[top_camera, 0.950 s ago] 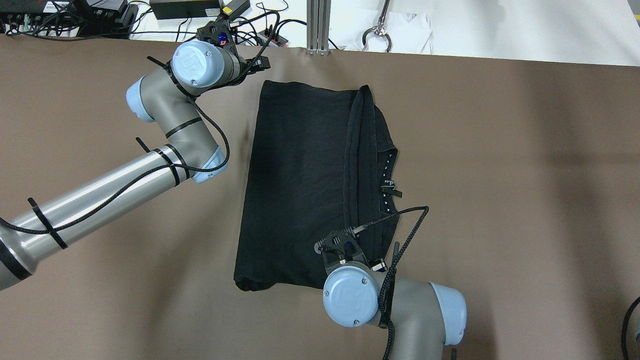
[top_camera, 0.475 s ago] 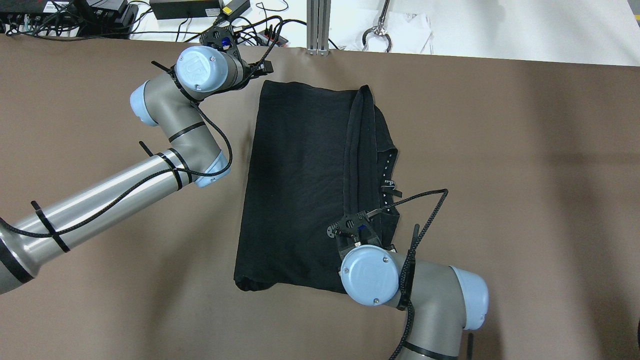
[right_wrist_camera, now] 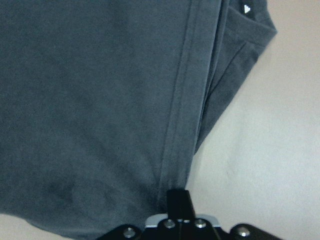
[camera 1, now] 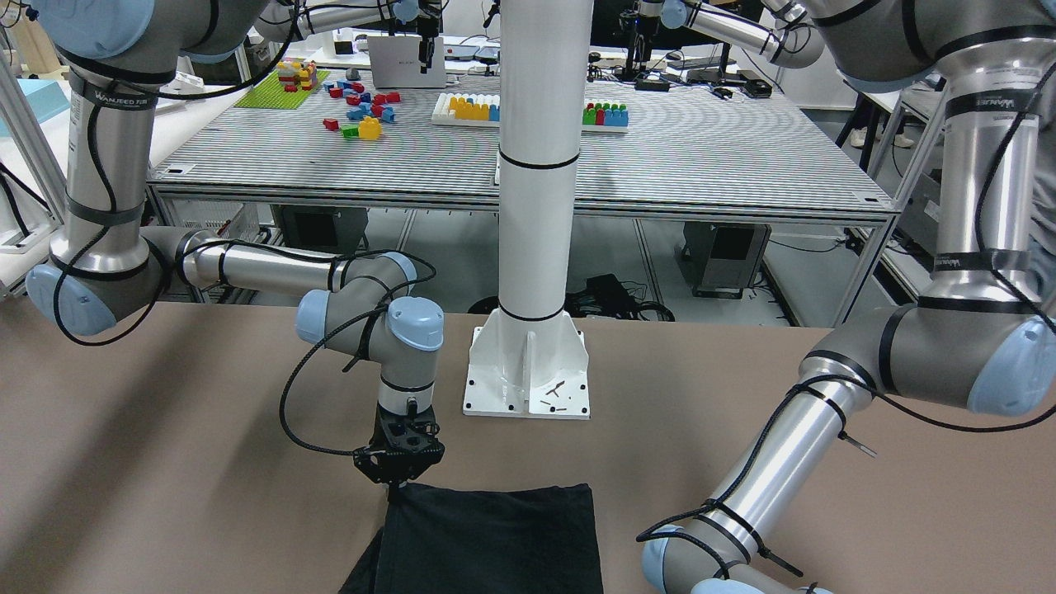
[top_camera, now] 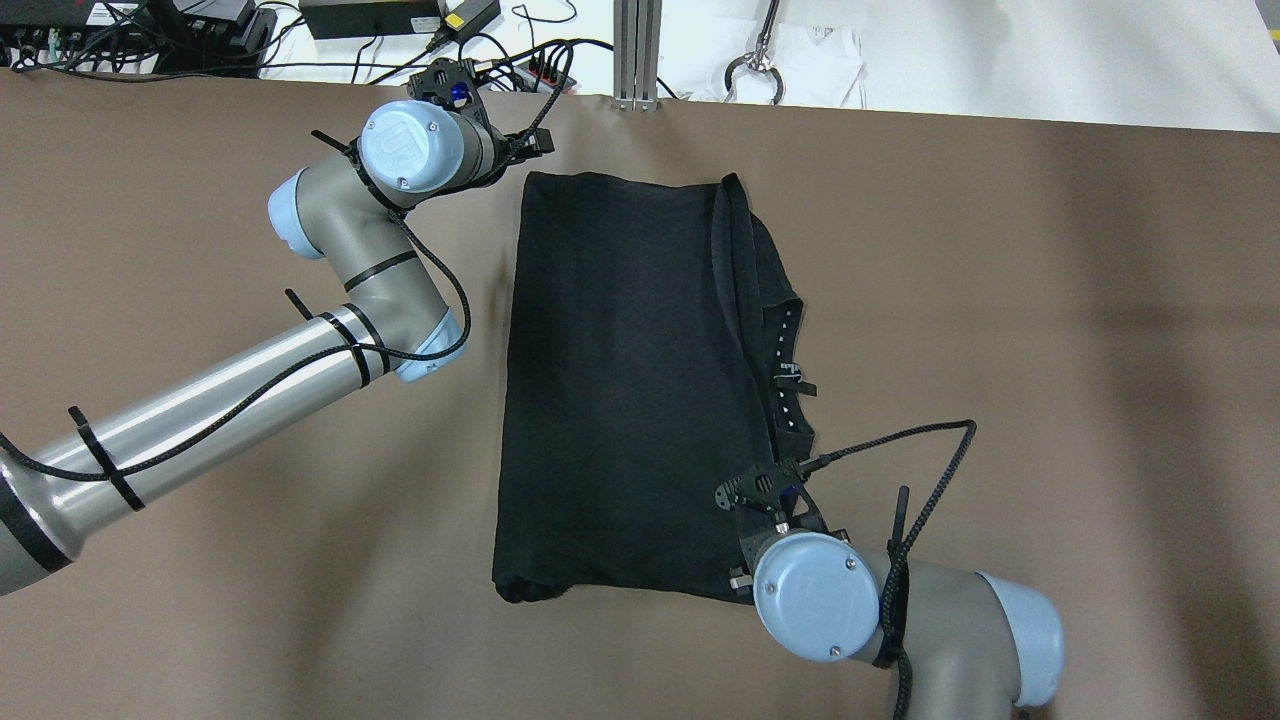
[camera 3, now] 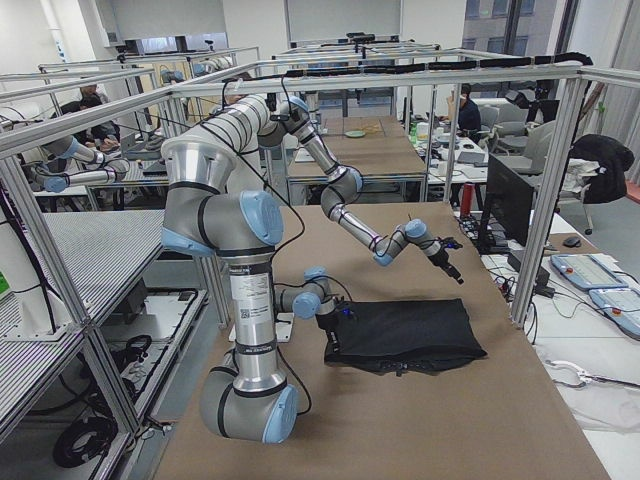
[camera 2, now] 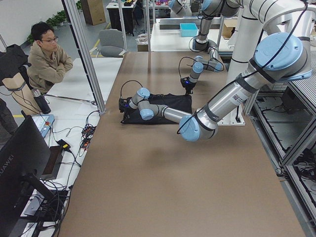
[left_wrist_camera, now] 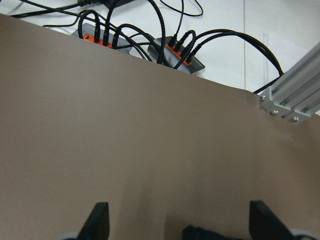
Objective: Fold clothes
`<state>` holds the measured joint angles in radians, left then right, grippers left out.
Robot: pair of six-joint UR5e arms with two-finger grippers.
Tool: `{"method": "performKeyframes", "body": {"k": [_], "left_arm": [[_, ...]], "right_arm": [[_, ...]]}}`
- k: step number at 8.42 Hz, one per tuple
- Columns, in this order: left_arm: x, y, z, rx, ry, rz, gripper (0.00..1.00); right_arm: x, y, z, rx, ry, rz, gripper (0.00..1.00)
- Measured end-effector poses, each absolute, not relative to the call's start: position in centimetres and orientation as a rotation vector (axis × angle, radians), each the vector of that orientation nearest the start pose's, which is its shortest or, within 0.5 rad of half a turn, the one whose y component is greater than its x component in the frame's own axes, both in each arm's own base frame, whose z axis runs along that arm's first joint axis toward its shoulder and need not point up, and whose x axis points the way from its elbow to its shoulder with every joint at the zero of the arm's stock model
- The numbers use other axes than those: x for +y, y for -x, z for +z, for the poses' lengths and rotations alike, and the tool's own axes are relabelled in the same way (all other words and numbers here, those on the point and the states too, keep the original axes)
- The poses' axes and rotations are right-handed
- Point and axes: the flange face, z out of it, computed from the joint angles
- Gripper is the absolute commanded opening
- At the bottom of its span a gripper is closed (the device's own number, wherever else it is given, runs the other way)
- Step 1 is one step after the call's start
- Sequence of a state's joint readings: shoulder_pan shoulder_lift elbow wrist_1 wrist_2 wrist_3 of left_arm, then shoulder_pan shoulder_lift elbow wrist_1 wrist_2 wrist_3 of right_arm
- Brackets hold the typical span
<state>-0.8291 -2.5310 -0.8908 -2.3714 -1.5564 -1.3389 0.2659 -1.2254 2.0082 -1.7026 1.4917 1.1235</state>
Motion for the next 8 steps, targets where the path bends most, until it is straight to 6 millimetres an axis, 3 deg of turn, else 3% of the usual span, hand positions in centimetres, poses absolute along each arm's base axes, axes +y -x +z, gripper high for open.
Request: {"method": "performKeyframes", "body": {"k": [1,2,3,6,8], "left_arm": [[-72.5,-48.2,25.6,0.940,-0.567,-0.545,1.00],[-72.5,-48.2,25.5,0.941,-0.567,-0.545,1.00],[-72.4,-48.2,25.5,0.941,-0.567,-0.545,1.00],[-72.4,-48.2,25.1,0.946,-0.567,-0.549,1.00],[-72.3,-48.2,24.7,0.954,-0.565,-0.557,1.00]], "right_arm": [[-27.3,50.3,30.9,-0.590,-0.274,-0.117,0.31],[-27.0,50.0,30.9,-0.598,-0.263,-0.098,0.72],[-27.5,49.2,30.5,-0.612,-0.257,-0.079,0.94],[-29.8,47.1,29.4,-0.661,-0.198,-0.004,0.94],[-30.1,47.0,28.5,-0.700,-0.131,0.197,0.89]]}}
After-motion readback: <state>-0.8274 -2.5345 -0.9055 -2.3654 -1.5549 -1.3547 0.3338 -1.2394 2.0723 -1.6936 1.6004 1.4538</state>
